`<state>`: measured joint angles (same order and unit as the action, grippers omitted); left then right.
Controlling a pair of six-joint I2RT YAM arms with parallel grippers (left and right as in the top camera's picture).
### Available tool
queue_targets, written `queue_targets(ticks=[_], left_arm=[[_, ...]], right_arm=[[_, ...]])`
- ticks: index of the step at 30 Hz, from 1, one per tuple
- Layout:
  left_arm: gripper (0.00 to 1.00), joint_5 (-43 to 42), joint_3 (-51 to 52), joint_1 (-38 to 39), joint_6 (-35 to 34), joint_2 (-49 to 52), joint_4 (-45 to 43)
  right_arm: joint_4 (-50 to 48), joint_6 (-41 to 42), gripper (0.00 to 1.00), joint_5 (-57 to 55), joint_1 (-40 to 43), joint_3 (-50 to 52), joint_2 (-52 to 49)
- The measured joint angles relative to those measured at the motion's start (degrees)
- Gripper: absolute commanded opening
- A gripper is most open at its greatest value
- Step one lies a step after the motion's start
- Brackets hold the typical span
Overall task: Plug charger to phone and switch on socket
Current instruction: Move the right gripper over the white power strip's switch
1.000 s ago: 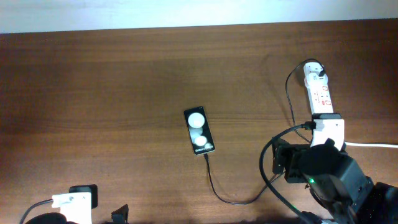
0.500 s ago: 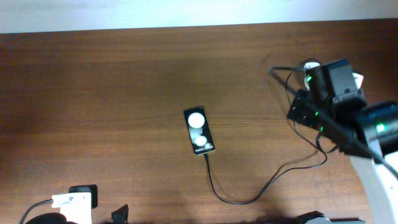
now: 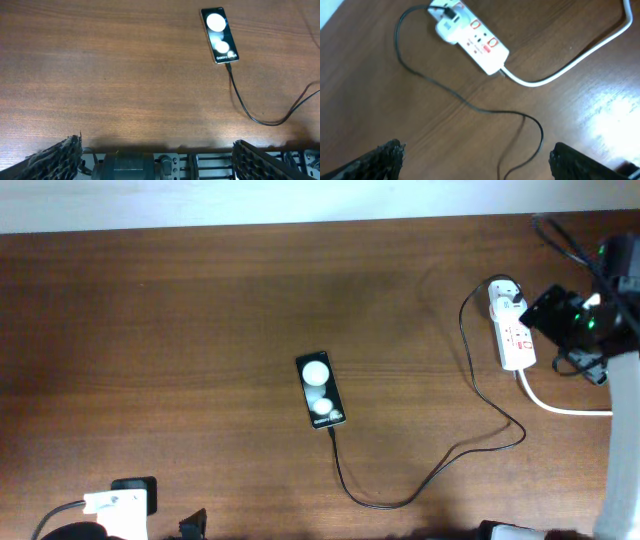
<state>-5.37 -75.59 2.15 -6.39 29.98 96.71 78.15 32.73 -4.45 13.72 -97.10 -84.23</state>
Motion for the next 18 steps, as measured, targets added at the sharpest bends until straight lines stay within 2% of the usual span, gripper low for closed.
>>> queue_targets(ticks=[4,8,10,13,15,18], left_arm=[[0.99,0.00,0.00,0.00,0.00,0.00,0.02],[0.99,0.00,0.00,0.00,0.00,0.00,-0.02],[0.99,0.00,0.00,0.00,0.00,0.00,0.00],[0.99,0.00,0.00,0.00,0.00,0.00,-0.04],[0.99,0.00,0.00,0.00,0.00,0.00,0.00],[0.99,0.00,0.00,0.00,0.00,0.00,-0.02]], right_arm=[[-0.63,-0.17,0.96,5.01,5.35,-3.45,-8.44],[-0.66,-0.28,0.81,10.16,8.39,-7.45,-17.14],[-1.33,-0.26,0.68,11.63,8.87,-10.05,-20.09],[-4.20,0.33,0.28,12.55,8.92,-13.22,-22.14],[-7.43,1.57,0.07,12.52,8.92,-14.12,-23.34],[-9.75,2.12,0.04,12.55,8.92,-14.23,-26.47]])
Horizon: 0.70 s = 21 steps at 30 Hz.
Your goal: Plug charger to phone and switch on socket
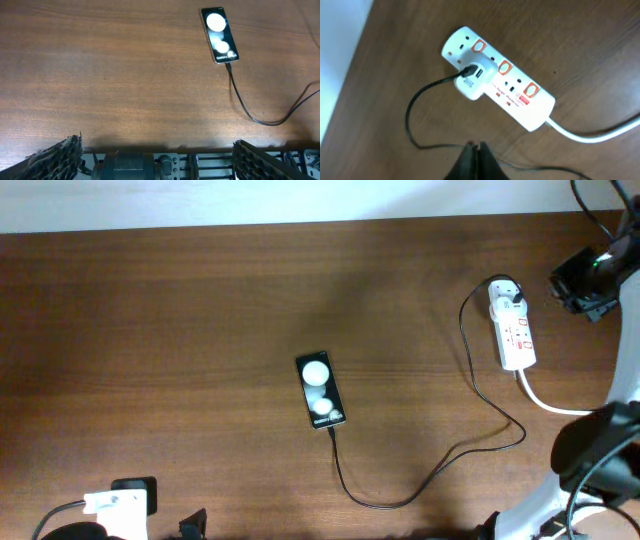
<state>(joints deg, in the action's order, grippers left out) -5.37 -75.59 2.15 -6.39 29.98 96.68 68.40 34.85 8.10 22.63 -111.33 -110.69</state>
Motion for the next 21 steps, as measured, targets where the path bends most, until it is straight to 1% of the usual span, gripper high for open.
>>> queue_targets(ticks=[7,13,21], left_arm=[[0.99,0.00,0.00,0.00,0.00,0.00,0.02],[0.99,0.00,0.00,0.00,0.00,0.00,0.02],[0.99,0.00,0.00,0.00,0.00,0.00,0.00]], right_arm=[[-0.37,-0.83,0.04,-0.04,0.00,-0.07,-10.54],[-1.31,-1.07,0.04,-4.48,0.00,-0.07,-14.86],[-5.49,-1.70,0.04,-5.03,0.00,-0.07,-18.86]])
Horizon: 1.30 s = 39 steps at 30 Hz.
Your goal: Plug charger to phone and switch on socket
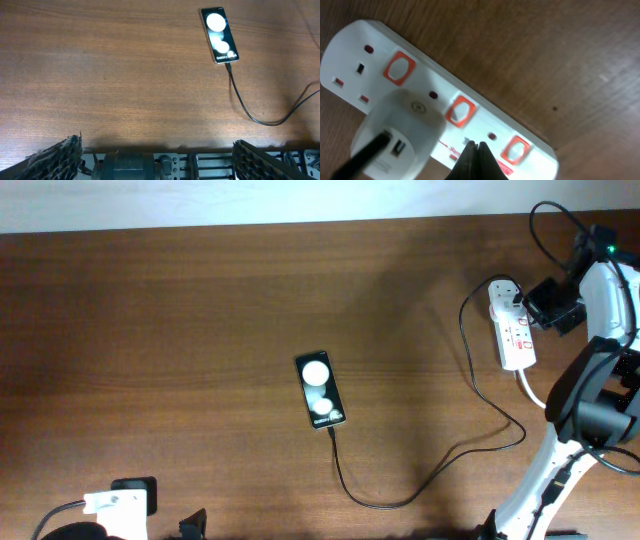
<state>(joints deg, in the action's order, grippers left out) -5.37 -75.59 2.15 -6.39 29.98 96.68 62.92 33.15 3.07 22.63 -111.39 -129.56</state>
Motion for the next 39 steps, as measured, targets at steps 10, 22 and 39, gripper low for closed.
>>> queue_targets(ticks=[10,22,39], left_arm=[[0.99,0.00,0.00,0.00,0.00,0.00,0.00],[0.99,0.00,0.00,0.00,0.00,0.00,0.00],[0.99,0.00,0.00,0.00,0.00,0.00,0.00]], right_arm=[[-4.98,-0.02,0.04,3.98,0.20,0.00,-2.29],[-4.81,-1.88,0.04,8.11,1.33,-1.01,-5.07],[3.08,-2.32,0.04,12.90,7.43,-0.63,-4.28]])
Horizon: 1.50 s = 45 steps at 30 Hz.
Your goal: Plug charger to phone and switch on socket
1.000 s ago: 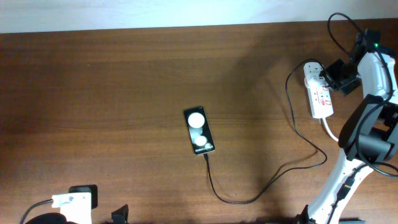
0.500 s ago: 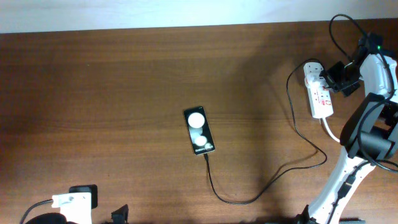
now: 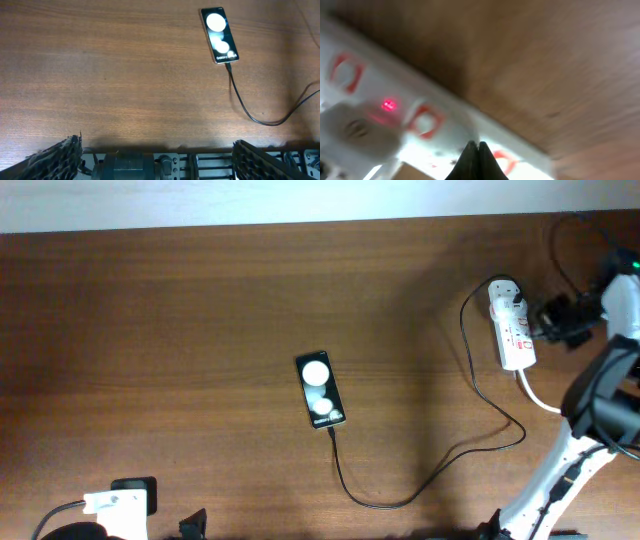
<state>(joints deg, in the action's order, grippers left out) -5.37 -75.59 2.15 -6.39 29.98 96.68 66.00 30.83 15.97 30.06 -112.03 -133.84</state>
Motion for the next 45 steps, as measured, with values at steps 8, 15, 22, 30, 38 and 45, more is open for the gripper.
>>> queue_targets(ticks=[8,15,22,30,38,45], left_arm=[[0.99,0.00,0.00,0.00,0.00,0.00,0.00],[0.99,0.00,0.00,0.00,0.00,0.00,0.00],[0.99,0.00,0.00,0.00,0.00,0.00,0.02],[0.99,0.00,0.00,0.00,0.00,0.00,0.00],[0.99,0.00,0.00,0.00,0.00,0.00,0.00],[0.99,0.00,0.00,0.00,0.00,0.00,0.02]], right_arm=[[1.55,0.02,0.04,0.22,-0.79,0.50,17.38],[1.40,0.02,0.04,0.24,-8.76,0.50,33.66],[2.47,0.00,0.04,-1.79,-18.12,0.50,49.13],[2.82,-0.02,0.04,-4.13,-20.48,0.50,59.19],[3.39,-0.02,0.22,-0.31,-20.48,-4.35,64.81],[1.09,0.11,0.42,1.92,-20.48,-4.46,76.48]])
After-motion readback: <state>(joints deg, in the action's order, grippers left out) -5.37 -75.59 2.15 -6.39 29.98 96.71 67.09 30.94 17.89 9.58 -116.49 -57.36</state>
